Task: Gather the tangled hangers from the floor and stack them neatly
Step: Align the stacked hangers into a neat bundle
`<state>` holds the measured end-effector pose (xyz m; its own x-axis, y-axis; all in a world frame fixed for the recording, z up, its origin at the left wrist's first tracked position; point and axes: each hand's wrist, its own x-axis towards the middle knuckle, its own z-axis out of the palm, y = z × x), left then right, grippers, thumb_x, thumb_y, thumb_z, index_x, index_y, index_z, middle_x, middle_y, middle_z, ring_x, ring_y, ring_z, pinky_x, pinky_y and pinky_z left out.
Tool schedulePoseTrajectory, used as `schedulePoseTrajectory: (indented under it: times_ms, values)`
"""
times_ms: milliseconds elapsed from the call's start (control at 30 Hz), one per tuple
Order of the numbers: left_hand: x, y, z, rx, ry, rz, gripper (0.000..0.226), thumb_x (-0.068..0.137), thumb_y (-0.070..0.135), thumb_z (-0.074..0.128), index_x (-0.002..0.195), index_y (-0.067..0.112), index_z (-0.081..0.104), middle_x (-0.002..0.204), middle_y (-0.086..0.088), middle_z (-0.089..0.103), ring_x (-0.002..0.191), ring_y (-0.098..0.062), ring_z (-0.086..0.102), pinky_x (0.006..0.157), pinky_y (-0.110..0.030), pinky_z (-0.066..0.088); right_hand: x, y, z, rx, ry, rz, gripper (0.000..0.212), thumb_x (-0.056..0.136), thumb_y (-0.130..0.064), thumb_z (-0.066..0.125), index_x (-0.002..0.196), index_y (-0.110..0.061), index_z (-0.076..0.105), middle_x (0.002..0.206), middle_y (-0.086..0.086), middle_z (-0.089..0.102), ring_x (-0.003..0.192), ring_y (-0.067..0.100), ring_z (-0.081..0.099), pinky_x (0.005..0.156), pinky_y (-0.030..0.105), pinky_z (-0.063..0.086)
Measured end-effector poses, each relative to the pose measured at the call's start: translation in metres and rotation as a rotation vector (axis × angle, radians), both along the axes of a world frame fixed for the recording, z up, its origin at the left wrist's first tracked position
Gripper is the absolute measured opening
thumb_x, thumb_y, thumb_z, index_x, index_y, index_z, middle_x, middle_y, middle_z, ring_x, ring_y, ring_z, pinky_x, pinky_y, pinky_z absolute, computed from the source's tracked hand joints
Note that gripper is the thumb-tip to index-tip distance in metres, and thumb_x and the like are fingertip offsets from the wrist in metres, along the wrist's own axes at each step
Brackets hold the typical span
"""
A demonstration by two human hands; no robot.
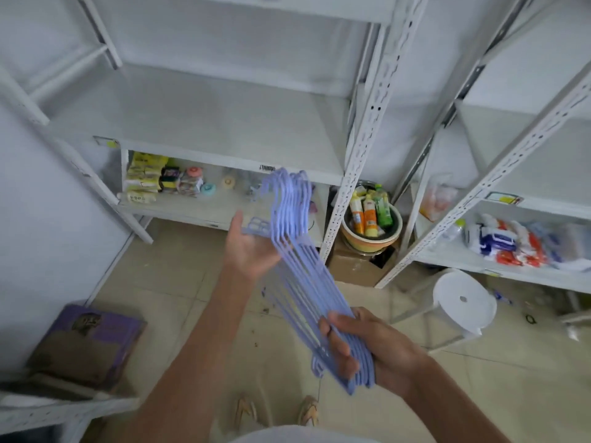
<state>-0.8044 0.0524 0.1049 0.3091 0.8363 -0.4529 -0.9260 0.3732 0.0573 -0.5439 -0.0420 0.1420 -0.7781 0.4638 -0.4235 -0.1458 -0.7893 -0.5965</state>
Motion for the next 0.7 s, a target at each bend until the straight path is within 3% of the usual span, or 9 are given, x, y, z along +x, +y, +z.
schedulePoseTrajectory:
  times_ms: [67,167,200,267,300,400,500,600,700]
  values:
    - [-0.01,0.009,0.013,-0.147,-0.063,0.096,0.059,0.095,0.056,0.058,0.126,0.007,0.054,0.121,-0.005,0.061,0.117,-0.027,0.06,0.119,-0.053,0.032,0.008,0.003,0.006,-0.008,0.022,0.027,0.022,0.104,-0.021,0.059,0.098,0.0,0.065,0.063,0.008,0.061,0.044,0.017,0.06,0.048,0.027,0.054]
    - [-0.028,0.024,0.03,-0.347,0.188,0.092,0.018,0.094,0.02,0.069,0.105,0.02,0.055,0.087,-0.007,0.049,0.083,-0.009,0.049,0.112,-0.036,0.04,0.017,0.01,0.009,0.078,-0.074,0.144,0.024,0.107,-0.018,0.053,0.104,0.003,0.063,0.072,0.014,0.07,0.055,0.023,0.069,0.058,0.031,0.059]
    - [-0.034,0.032,0.035,-0.341,0.301,0.031,0.031,0.08,0.006,0.079,0.094,0.026,0.06,0.083,-0.005,0.056,0.076,-0.008,0.054,0.098,-0.033,0.05,0.019,0.016,0.007,0.116,-0.107,0.216,0.025,0.107,-0.017,0.052,0.107,0.005,0.063,0.077,0.016,0.073,0.062,0.026,0.072,0.065,0.034,0.06]
    - [-0.04,0.033,0.052,-0.199,0.496,-0.043,0.026,0.071,-0.007,0.077,0.086,0.011,0.066,0.073,-0.011,0.066,0.061,-0.006,0.063,0.068,-0.024,0.055,0.015,0.035,0.005,0.174,-0.131,0.369,0.027,0.106,-0.017,0.049,0.113,0.005,0.063,0.09,0.018,0.076,0.076,0.028,0.075,0.077,0.038,0.061]
    - [-0.048,0.039,0.055,-0.179,0.415,0.039,0.016,0.084,-0.009,0.064,0.081,0.007,0.063,0.06,-0.012,0.065,0.051,-0.004,0.061,0.055,-0.02,0.053,0.009,0.048,0.008,0.184,-0.134,0.435,0.03,0.105,-0.02,0.049,0.117,0.005,0.062,0.096,0.018,0.076,0.081,0.028,0.076,0.08,0.039,0.061]
    - [-0.051,0.066,0.085,-0.321,0.213,0.318,0.043,0.106,0.006,0.039,0.065,0.012,0.049,0.031,-0.004,0.05,0.028,-0.013,0.051,0.035,-0.02,0.044,-0.023,0.095,0.031,0.228,-0.156,0.491,0.047,0.098,-0.036,0.062,0.13,-0.001,0.061,0.104,0.015,0.074,0.087,0.028,0.075,0.082,0.038,0.061]
    - [-0.054,0.074,0.127,-0.128,0.276,0.429,0.043,0.11,0.008,0.036,0.069,0.009,0.05,0.04,-0.005,0.059,0.029,-0.014,0.056,0.037,-0.022,0.047,-0.064,0.131,0.069,0.357,-0.178,0.494,0.036,0.096,-0.034,0.066,0.114,-0.003,0.069,0.082,0.009,0.073,0.07,0.022,0.074,0.07,0.034,0.062]
    - [-0.079,0.062,0.152,0.094,0.211,0.397,0.032,0.11,0.009,0.035,0.118,-0.001,0.064,0.091,-0.009,0.072,0.09,-0.023,0.07,0.069,-0.027,0.06,-0.086,0.154,0.099,0.459,-0.145,0.475,0.027,0.094,-0.033,0.068,0.092,-0.006,0.068,0.061,0.001,0.061,0.049,0.012,0.062,0.052,0.024,0.056]
    - [-0.124,0.037,0.147,0.283,0.491,0.065,0.041,0.105,0.03,0.047,0.136,0.004,0.054,0.123,-0.022,0.07,0.111,-0.033,0.065,0.087,-0.043,0.062,-0.09,0.177,0.12,0.447,-0.083,0.432,0.024,0.092,-0.03,0.072,0.085,-0.008,0.067,0.052,-0.005,0.053,0.039,0.006,0.052,0.039,0.017,0.046]
